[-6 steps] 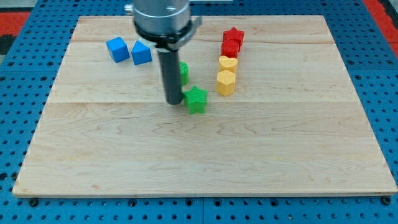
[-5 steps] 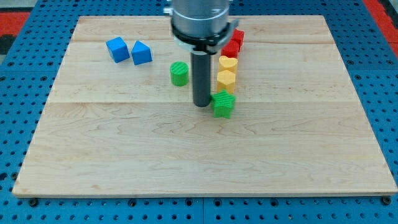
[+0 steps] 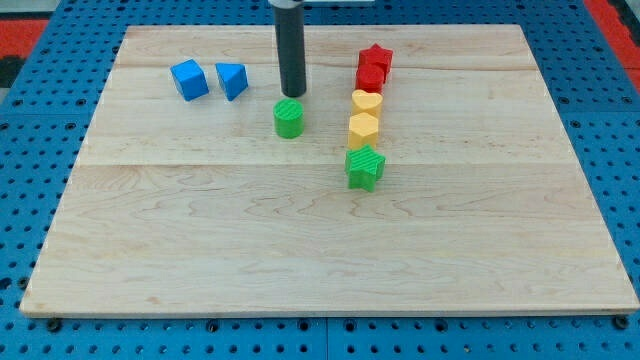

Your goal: Move the green circle to the bottom of the green star

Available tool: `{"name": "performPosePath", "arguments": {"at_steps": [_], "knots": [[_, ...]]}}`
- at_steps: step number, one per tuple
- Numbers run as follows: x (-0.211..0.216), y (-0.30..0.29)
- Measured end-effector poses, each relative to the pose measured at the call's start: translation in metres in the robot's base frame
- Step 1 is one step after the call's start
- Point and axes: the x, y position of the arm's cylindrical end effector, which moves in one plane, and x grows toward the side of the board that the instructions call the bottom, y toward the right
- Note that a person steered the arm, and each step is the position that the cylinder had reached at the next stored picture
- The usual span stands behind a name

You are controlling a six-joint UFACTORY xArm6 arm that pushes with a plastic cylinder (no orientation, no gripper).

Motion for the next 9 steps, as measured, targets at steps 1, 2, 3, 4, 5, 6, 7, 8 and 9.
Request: {"name": "performPosePath", "arguments": {"at_steps": [1, 2, 3, 4, 5, 6, 7, 8, 9], "knots": [[0.051, 0.018], [0.059, 0.0], [0.016, -0.012], [0.024, -0.028], [0.081, -0.029], [0.093, -0.037], [0.097, -0.065], [0.133, -0.049], [0.143, -0.025]]}}
